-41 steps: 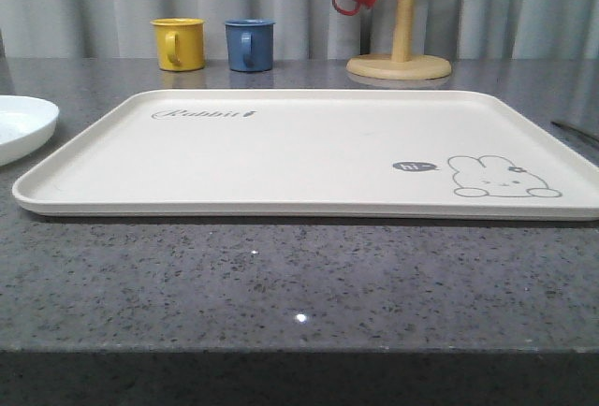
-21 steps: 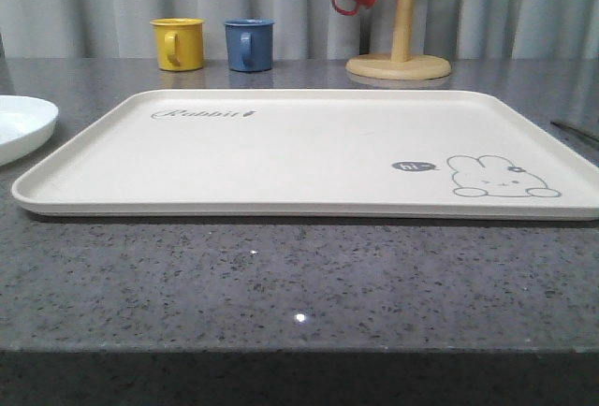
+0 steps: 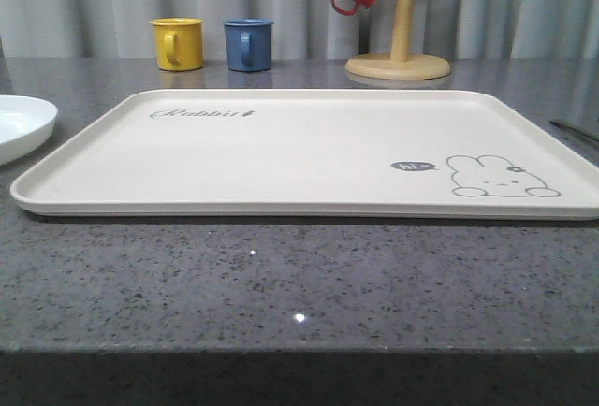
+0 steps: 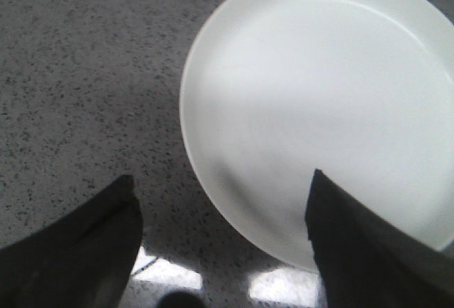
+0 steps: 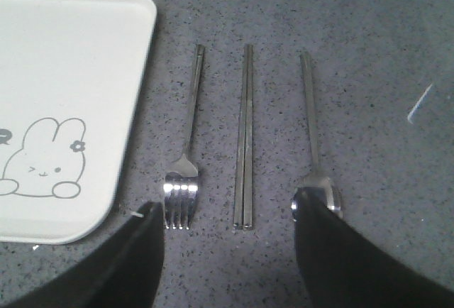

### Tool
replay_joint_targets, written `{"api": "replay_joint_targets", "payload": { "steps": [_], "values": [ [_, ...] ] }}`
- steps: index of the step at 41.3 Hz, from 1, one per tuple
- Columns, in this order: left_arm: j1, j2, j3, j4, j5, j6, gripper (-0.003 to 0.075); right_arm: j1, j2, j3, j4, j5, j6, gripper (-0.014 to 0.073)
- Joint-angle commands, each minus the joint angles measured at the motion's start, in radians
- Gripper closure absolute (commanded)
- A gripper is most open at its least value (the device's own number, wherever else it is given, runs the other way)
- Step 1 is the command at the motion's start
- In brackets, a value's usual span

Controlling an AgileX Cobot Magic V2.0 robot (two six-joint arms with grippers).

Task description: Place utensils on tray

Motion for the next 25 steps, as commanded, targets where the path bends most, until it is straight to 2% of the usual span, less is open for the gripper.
{"api": "replay_joint_targets", "payload": {
  "steps": [1,5,8,16,25],
  "values": [
    [0.075,0.041,-0.053,-0.152,-0.042,0.110,0.0247,-0.008,0.010,-0.023,-0.010,-0.063,0.002,0.0153],
    [0.126,0.104,-0.060,-0.268,-0.043,0.187,0.0247,-0.008,0.010,-0.023,-0.010,-0.063,0.002,0.0153],
    [0.146,0.145,-0.061,-0.305,-0.069,0.194,0.0247,-0.008,0.010,-0.023,-0.010,-0.063,0.002,0.0153],
    [0.146,0.230,-0.061,-0.353,-0.140,0.194,0.0247,-0.008,0.010,-0.023,-0.010,-0.063,0.002,0.0153],
    [0.144,0.278,-0.061,-0.360,-0.152,0.203,0.0248,-0.008,0.010,-0.023,-0.010,-0.063,0.002,0.0153]
  ]
}}
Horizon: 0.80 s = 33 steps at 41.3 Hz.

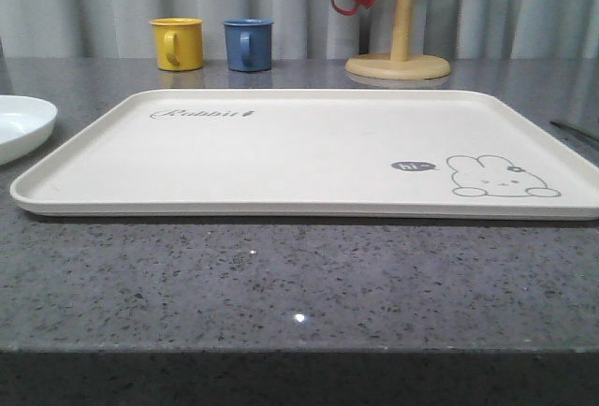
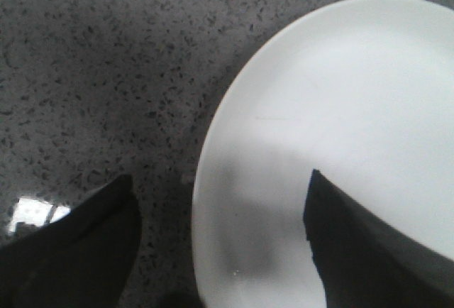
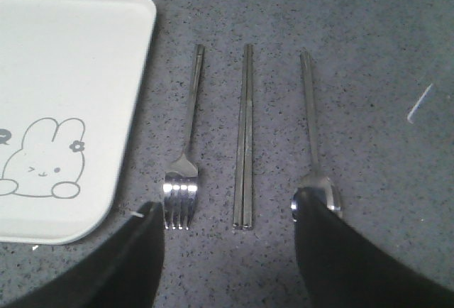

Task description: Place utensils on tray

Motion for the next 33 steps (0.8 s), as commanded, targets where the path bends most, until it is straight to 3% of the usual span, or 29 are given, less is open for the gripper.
{"api": "replay_joint_targets", "payload": {
  "steps": [1,5,12,19,33],
  "values": [
    [0.000,-0.021,-0.034,-0.032,-0.044,0.012,0.0249,-0.008,0.010,-0.023,-0.010,-0.063,0.002,0.0153],
    [0.000,-0.021,-0.034,-0.032,-0.042,0.015,0.0307,-0.008,0.010,-0.023,-0.010,-0.063,0.002,0.0153],
    [0.000,-0.021,-0.034,-0.032,-0.025,0.015,0.0545,-0.008,0.010,-0.023,-0.010,-0.063,0.002,0.0153],
    [0.000,-0.021,-0.034,-0.023,-0.027,0.015,0.0733,-0.008,0.010,-0.023,-0.010,-0.063,0.002,0.0153],
    [0.000,-0.101,-0.135,-0.029,0.050,0.016,0.0740,-0.008,0.010,-0.023,-0.010,-0.063,0.002,0.0153]
  ]
}}
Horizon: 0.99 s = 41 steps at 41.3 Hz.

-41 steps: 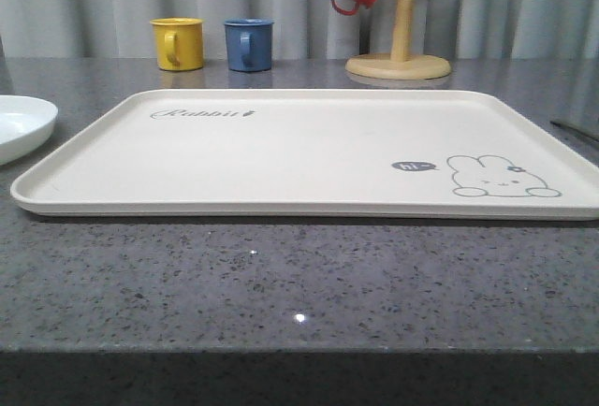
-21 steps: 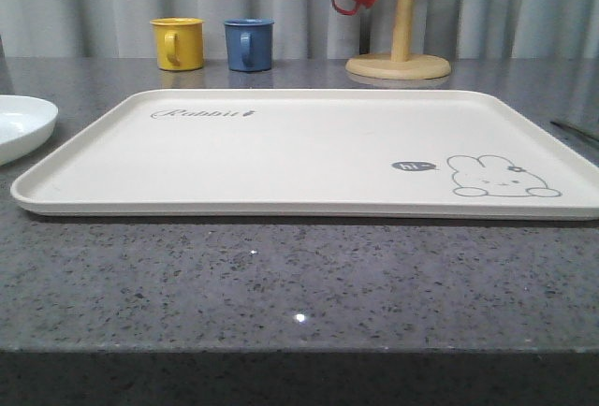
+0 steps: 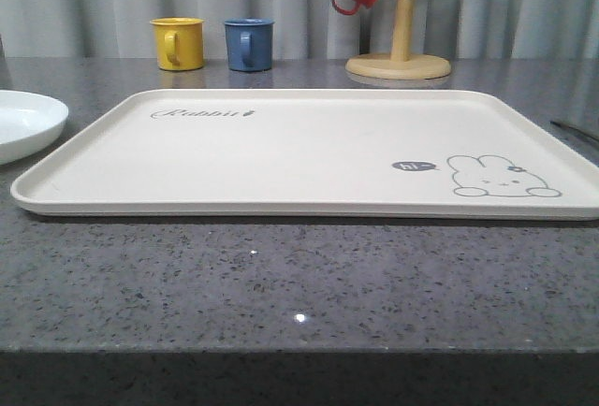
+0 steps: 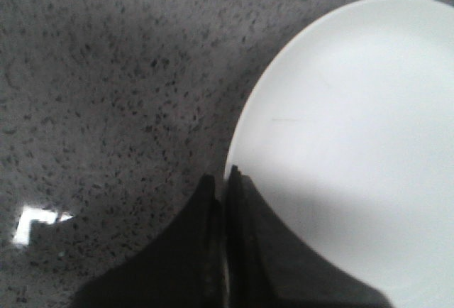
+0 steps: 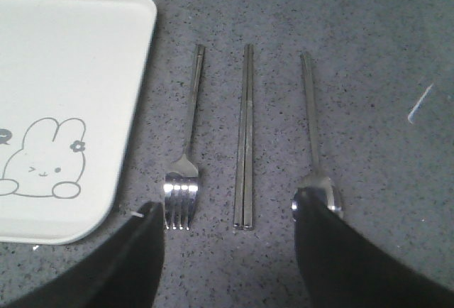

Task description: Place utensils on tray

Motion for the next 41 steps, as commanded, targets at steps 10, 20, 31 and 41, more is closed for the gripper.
{"api": "replay_joint_targets", "payload": {
  "steps": [10,20,31,41],
  "values": [
    [-0.067,-0.133,-0.217,-0.078,0.121,0.038,0.0740,-0.008,0.010,-0.023,-0.010,-0.063,0.002,0.0153],
    [-0.285,-0.115,-0.226,-0.078,0.121,0.038,0.0740,-0.008,0.010,-0.023,-0.010,-0.063,0.002,0.0153],
    [-0.517,-0.019,-0.226,-0.078,0.084,0.038,0.0740,-0.008,0.010,-0.023,-0.010,-0.063,0.002,0.0153],
    [-0.594,0.096,-0.226,-0.080,0.006,0.038,0.0740,-0.008,0.010,-0.023,-0.010,-0.063,0.002,0.0153]
  ]
}}
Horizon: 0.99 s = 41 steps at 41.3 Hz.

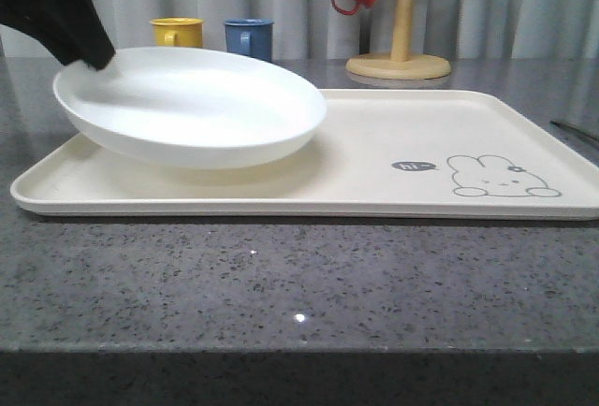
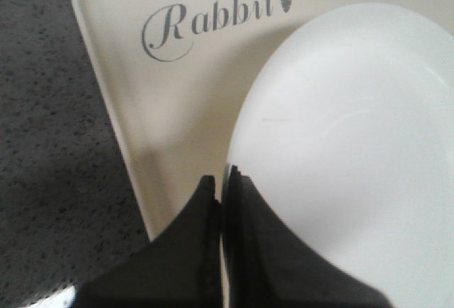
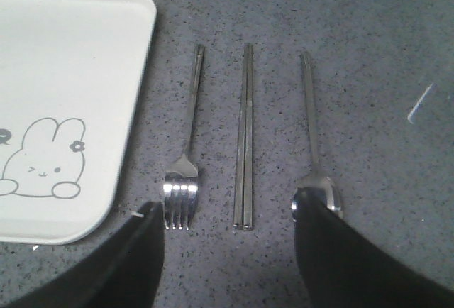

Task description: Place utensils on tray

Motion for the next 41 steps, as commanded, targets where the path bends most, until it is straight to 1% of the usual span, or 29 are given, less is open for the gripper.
{"api": "replay_joint_targets", "payload": {
  "steps": [1,6,10,12,14,19,22,23,25,30,35,38,41],
  "values": [
    [-0.026,0.007,-0.034,-0.038,-0.078,0.000,0.0740,-0.008,0.010,-0.023,-0.010,-0.063,0.002,0.0153],
    [-0.033,0.065,-0.034,-0.046,-0.119,0.000,0.0740,-0.008,0.010,-0.023,-0.010,-0.063,0.002,0.0153],
    [-0.033,0.091,-0.034,-0.046,-0.120,0.000,0.0734,-0.008,0.010,-0.023,-0.010,-0.063,0.002,0.0153],
    [-0.033,0.093,-0.034,-0.048,-0.117,0.000,0.0695,-0.008,0.010,-0.023,-0.010,-0.063,0.002,0.0153],
    [-0.033,0.093,-0.034,-0.048,-0.117,0.000,0.0640,-0.008,0.010,-0.023,-0.010,-0.063,0.002,0.0153],
    [-0.033,0.091,-0.034,-0.047,-0.112,0.000,0.0454,-0.008,0.010,-0.023,-0.010,-0.063,0.002,0.0153],
    [-0.033,0.081,-0.035,-0.017,-0.104,0.000,0.0381,-0.008,0.010,-0.023,-0.010,-0.063,0.002,0.0153],
    [-0.033,0.074,-0.035,-0.007,-0.105,0.000,0.0370,-0.008,0.010,-0.023,-0.010,-0.063,0.002,0.0153],
    [-0.033,0.055,-0.037,0.014,-0.105,0.000,0.0359,-0.008,0.010,-0.023,-0.010,-0.063,0.002,0.0153],
    [-0.034,-0.023,-0.073,0.033,-0.105,0.000,0.0362,-0.008,0.010,-0.023,-0.010,-0.063,0.002,0.0153],
    [-0.052,-0.103,-0.110,0.051,-0.076,0.000,0.0362,-0.008,0.010,-0.023,-0.010,-0.063,0.002,0.0153],
    [-0.092,-0.158,-0.115,0.084,-0.050,0.000,0.0362,-0.008,0.010,-0.023,-0.010,-0.063,0.002,0.0153],
    [-0.149,-0.206,-0.112,0.155,-0.022,0.000,0.0362,-0.008,0.010,-0.023,-0.010,-0.063,0.002,0.0153]
  ]
}}
